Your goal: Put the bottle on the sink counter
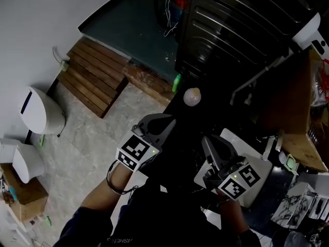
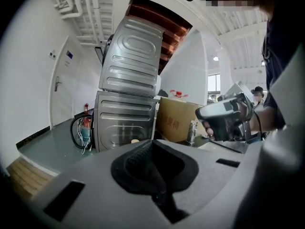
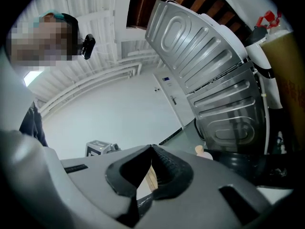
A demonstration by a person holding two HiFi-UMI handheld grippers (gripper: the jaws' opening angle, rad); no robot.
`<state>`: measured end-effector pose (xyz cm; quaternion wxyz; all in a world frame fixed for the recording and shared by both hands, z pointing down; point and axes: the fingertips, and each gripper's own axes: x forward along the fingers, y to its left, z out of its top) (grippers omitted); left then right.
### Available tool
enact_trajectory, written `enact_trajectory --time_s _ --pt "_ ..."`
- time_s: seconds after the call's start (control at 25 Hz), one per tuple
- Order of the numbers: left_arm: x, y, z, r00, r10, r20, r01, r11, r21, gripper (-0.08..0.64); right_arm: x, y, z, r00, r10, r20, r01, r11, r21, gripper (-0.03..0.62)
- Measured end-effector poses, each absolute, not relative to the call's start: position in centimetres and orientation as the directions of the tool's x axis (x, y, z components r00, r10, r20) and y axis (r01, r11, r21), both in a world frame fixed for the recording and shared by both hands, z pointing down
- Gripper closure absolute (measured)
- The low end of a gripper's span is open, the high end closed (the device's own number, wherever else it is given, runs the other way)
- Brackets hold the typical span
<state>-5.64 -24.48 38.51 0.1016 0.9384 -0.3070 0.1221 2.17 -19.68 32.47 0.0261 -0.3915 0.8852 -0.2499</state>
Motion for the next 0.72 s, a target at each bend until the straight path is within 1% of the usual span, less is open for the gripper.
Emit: enact_trajectory --time_s 0.28,0.48,0.72 --pt "-6.3 -22.0 36.5 0.797 -0.555 0.238 -0.592 -0.797 0.122 0.554 0.8 -18.4 31.3 -0.701 -0.7 0.137 -0.678 0.594 -0.432 0.566" --pt "-7.0 -20.2 36.1 0.801 -0.547 0.244 -0.589 -0.793 0.156 0.554 0.2 -17.4 30.2 -0.7 -0.703 0.125 -0.684 0.609 -0.401 0.566" --pt "-7.7 -19.0 34.0 0.804 -0.566 0.18 -0.591 -0.794 0.142 0.554 0.0 -16.2 29.3 -0.684 -0.722 0.103 -0.697 0.606 -0.382 0.568"
